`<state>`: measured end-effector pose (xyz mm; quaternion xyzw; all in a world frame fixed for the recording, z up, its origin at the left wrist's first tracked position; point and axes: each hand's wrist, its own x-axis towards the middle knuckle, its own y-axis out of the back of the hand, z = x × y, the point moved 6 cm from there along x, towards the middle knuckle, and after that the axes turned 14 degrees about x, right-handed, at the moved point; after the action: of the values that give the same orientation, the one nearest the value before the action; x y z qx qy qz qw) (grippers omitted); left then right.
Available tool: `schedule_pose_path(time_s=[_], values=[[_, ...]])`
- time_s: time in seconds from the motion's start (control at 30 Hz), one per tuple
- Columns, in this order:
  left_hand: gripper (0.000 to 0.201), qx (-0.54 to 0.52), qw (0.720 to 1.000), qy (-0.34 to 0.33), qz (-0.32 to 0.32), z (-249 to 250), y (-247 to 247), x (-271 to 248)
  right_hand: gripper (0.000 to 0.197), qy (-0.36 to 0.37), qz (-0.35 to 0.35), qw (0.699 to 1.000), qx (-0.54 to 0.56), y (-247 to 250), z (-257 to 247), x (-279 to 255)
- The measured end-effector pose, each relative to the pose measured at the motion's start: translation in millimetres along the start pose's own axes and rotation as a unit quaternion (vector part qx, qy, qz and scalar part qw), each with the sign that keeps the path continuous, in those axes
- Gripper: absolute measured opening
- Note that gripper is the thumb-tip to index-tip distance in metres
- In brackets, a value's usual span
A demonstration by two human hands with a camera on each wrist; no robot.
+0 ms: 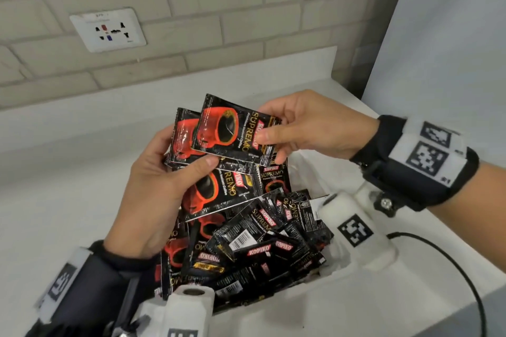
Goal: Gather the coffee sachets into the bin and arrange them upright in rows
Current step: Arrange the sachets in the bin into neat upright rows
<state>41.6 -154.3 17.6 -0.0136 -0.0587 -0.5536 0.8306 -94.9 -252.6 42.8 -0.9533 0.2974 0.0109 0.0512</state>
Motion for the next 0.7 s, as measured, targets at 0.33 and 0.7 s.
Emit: schedule_pose_path(time_s=[0.33, 0.7], values=[[0.044, -0.018, 0.997, -0.011, 0.072, -8, 39, 1, 0.023, 0.055, 0.136, 0.977, -0.153, 50, -21, -3], [0.035, 0.01, 0.994, -0.031, 0.105, -3, 65, -7, 0.028, -0.038, -0.039, 0.798, -0.6, 32, 31, 27]])
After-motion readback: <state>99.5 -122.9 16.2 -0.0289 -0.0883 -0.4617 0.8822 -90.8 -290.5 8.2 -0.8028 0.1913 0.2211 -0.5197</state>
